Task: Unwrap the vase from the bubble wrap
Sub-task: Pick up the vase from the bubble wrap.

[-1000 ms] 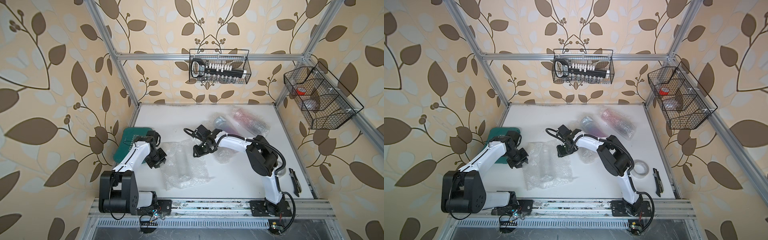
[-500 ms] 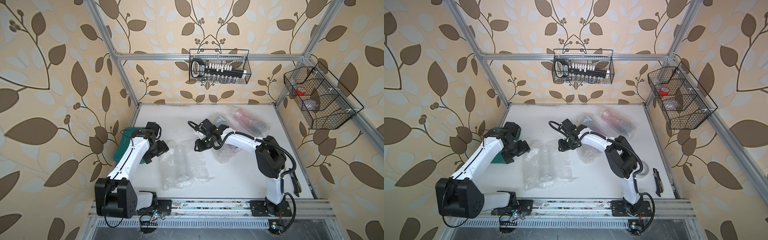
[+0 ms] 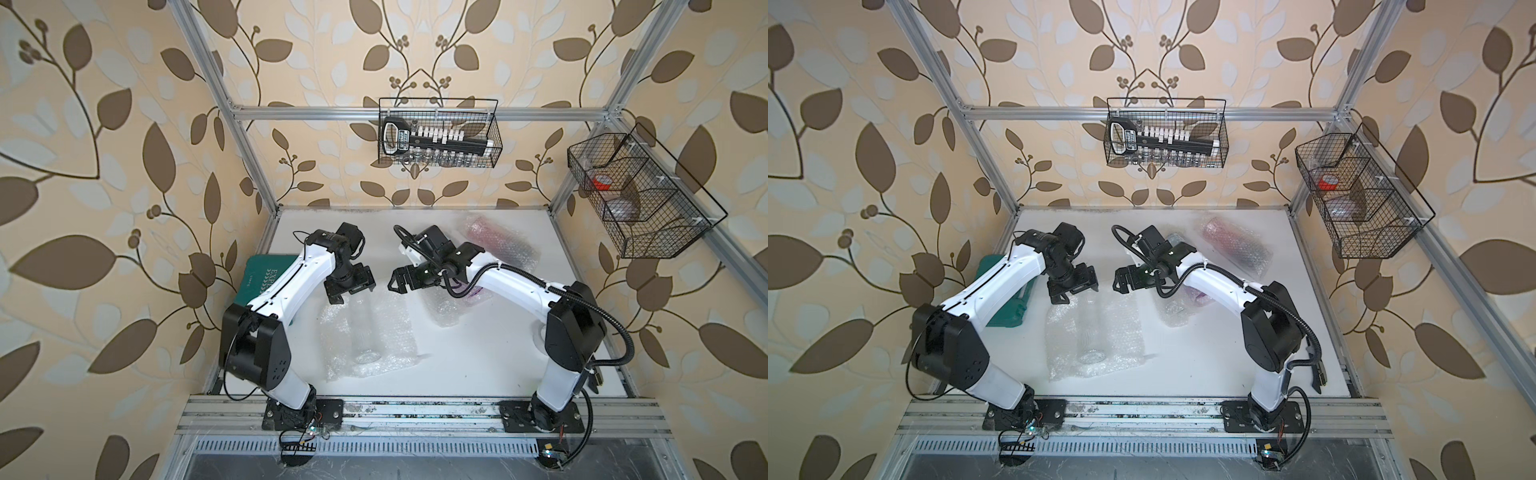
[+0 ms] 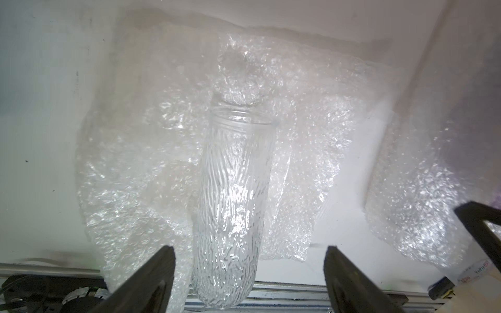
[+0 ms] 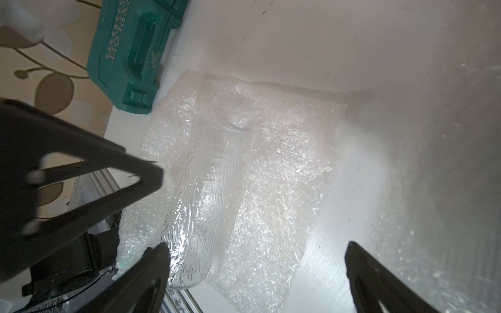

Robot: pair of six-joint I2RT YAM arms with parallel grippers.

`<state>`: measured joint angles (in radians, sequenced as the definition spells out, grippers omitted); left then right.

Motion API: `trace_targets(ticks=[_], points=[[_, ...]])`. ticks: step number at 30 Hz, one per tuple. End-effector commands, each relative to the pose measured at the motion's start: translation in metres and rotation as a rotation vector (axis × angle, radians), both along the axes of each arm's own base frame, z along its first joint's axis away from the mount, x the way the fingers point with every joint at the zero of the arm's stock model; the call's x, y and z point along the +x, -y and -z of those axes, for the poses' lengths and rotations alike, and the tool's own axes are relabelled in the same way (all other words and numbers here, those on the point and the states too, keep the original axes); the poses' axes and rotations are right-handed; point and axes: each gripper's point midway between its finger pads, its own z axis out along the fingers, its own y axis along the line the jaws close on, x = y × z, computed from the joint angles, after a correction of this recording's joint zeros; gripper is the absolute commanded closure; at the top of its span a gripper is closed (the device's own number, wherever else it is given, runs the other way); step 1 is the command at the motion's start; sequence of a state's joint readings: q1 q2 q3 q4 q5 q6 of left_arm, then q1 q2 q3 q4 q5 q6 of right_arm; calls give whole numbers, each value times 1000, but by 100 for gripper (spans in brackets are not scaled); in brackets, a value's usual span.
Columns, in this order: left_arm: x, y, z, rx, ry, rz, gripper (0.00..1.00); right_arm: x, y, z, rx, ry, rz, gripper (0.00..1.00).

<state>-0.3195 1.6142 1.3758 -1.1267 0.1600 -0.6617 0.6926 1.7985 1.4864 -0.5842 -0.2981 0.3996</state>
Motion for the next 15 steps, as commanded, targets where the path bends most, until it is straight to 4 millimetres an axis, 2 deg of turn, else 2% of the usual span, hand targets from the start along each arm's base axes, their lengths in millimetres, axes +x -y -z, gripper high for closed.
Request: trace_targets(ticks=[1,8,11,15], points=[[9,4,13,10,-51,-4,14,-4,14,-3,-49,32,6,1],[25,1,48,82,-120,22,18,-11,33,-6,-90,75,28,1],[28,3,59,91,-133,30,21,-6,47,-5,-101,81,58,1],[31,5,71,117,-159,44,30,-5,55,-1,-97,67,72,1]])
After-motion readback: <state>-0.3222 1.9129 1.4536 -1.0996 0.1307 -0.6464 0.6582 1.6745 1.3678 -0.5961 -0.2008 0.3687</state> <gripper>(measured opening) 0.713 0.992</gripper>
